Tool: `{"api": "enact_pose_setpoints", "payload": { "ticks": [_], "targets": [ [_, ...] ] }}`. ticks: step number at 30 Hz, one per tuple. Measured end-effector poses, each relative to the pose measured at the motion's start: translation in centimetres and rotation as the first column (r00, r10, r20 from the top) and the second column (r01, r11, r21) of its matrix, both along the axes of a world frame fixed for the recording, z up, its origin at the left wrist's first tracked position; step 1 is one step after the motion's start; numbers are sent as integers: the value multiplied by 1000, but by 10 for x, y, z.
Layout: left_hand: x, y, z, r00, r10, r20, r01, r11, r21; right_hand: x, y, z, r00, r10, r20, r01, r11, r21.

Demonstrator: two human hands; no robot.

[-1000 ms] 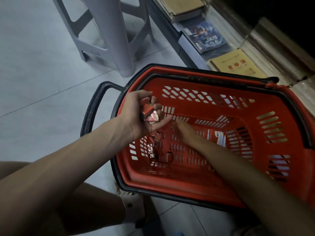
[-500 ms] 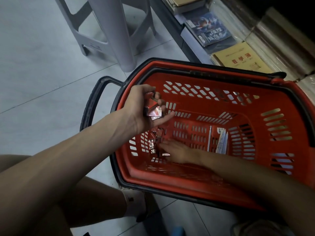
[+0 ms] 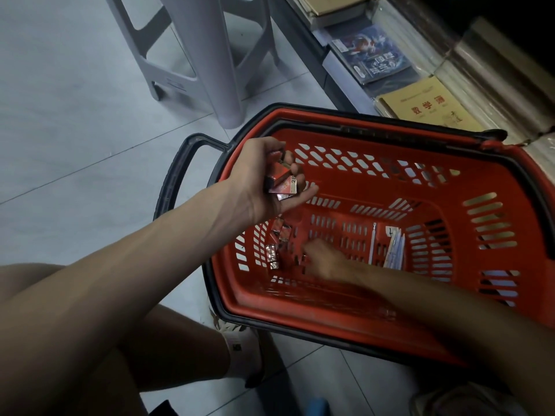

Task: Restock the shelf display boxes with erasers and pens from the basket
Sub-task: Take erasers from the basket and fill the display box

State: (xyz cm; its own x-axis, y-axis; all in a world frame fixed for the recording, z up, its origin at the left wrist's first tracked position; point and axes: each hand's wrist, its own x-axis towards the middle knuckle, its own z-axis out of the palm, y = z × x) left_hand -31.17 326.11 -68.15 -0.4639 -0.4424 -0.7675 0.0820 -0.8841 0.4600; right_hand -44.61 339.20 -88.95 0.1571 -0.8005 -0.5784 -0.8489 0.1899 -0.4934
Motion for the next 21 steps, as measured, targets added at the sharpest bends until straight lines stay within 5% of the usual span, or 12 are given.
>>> {"api": "enact_pose_setpoints", "payload": {
  "ticks": [7,13,17,21],
  "targets": [
    [-2,5,-2,998,-5,62,7,1000,-20,-43,4,-16,940,-341,3,341,939,54],
    [-5,16,-17,996,-71,59,72,997,-4,-62,-6,53,684,-699,208,666,715,215],
    [-12,30,-16,996,-75,42,75,997,6,-70,1,152,591,-691,416,708,692,142],
    [-25,55,2,998,-56,-22,58,994,97,-65,15,257,605,-599,525,709,705,-13]
  ]
}}
